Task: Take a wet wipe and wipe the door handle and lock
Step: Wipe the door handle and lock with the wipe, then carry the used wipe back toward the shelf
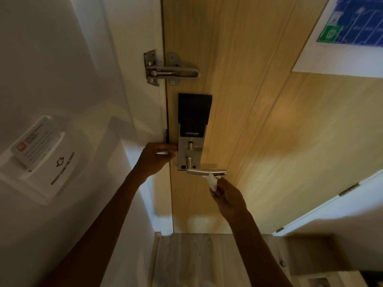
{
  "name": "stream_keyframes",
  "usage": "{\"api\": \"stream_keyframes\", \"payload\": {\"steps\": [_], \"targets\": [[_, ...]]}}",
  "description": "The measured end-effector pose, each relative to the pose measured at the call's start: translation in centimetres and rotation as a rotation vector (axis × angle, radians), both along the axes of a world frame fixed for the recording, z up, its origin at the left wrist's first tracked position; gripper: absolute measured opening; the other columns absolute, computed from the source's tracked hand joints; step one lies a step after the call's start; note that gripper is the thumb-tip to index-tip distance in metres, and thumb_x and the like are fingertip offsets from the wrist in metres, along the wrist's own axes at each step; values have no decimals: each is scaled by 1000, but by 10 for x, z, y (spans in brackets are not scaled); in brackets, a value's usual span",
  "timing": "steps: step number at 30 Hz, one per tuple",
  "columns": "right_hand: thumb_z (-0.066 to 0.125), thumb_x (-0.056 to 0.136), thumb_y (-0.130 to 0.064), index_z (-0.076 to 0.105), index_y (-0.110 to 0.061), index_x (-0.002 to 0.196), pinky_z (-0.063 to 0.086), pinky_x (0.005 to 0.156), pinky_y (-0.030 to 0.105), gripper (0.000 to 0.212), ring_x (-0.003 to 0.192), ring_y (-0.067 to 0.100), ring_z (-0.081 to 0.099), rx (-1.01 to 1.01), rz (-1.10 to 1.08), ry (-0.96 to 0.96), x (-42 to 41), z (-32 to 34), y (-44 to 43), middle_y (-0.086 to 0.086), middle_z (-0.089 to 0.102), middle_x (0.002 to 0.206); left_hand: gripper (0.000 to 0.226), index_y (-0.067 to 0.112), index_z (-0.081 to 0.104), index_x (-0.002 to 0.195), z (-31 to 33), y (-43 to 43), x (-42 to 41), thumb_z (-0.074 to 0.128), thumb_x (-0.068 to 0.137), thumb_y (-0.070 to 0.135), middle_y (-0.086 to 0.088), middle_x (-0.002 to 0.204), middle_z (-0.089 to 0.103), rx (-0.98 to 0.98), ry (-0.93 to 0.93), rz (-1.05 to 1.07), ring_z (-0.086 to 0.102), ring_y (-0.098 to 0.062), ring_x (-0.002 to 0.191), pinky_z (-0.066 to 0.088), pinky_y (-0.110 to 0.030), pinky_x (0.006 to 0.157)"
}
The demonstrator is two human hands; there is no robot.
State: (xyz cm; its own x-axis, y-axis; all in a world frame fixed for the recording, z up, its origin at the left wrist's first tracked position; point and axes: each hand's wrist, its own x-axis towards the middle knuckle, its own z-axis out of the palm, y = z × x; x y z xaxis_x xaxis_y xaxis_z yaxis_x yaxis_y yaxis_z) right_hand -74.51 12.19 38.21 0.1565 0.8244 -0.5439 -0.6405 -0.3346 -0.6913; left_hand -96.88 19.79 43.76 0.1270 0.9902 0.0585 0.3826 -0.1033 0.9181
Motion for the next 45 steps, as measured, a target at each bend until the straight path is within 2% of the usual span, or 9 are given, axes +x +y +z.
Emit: {"api": "stream_keyframes", "payload": {"steps": [7,12,15,18,24,29,32,42,45], "targets": [[60,89,-9,63,-7,123,46,76,27,33,90,19,59,2,-46,-59,29,7,-2,12,65,110,24,16,72,106,-12,-3,8,68,84,7,0,102,74,80,-32,78,65,0,98,48,-2,75],[58,89,-5,67,-10,120,48,77,26,33,96,21,62,35,-22,-261,27,11,-6,8,69,105,25,14,71,107,-18,-7,13,67,84,5,-1,103,73,96,-82,92,66,-8,101,48,-3,74],[59,86,-1,71,-11,111,46,70,24,29,81,17,59,107,-15,-462,24,21,-11,5,71,89,28,15,70,111,-19,-8,13,67,85,6,0,107,72,84,-85,86,65,-9,104,49,-3,75],[61,87,-1,71,-10,110,46,66,22,26,80,14,60,124,-11,-583,26,24,-12,4,71,90,31,15,68,115,-23,-9,12,66,85,6,-1,112,71,54,-90,89,65,-9,106,52,-7,79],[62,87,-5,74,-16,105,53,77,28,25,94,19,67,116,30,-563,52,26,-19,3,74,100,24,18,70,108,-16,-30,12,68,85,12,-1,106,72,-57,-62,2,74,-18,84,62,-31,69],[60,87,-3,73,-12,103,58,75,34,23,92,25,67,52,-60,-484,97,29,-33,9,71,102,21,16,68,108,-5,-58,38,67,87,17,-2,99,73,-31,-48,13,75,-16,76,60,-26,62],[61,87,-1,74,-14,98,59,76,36,21,83,23,69,103,-73,-535,132,33,-53,8,73,91,15,18,70,101,-6,-75,69,68,86,20,-3,97,74,-15,-17,-25,75,-18,75,61,-32,64],[64,85,-6,75,-7,99,46,51,9,17,56,3,63,88,-170,-926,297,7,-180,8,71,77,13,19,74,95,-40,-154,260,64,86,18,2,96,74,-10,239,-322,70,-11,82,57,-29,70],[67,85,-6,75,-9,96,52,54,16,14,63,12,65,20,-249,-911,345,-2,-228,6,71,78,15,13,74,96,-52,-179,328,64,85,13,0,95,74,-12,306,-438,71,-14,87,55,-27,77]]}}
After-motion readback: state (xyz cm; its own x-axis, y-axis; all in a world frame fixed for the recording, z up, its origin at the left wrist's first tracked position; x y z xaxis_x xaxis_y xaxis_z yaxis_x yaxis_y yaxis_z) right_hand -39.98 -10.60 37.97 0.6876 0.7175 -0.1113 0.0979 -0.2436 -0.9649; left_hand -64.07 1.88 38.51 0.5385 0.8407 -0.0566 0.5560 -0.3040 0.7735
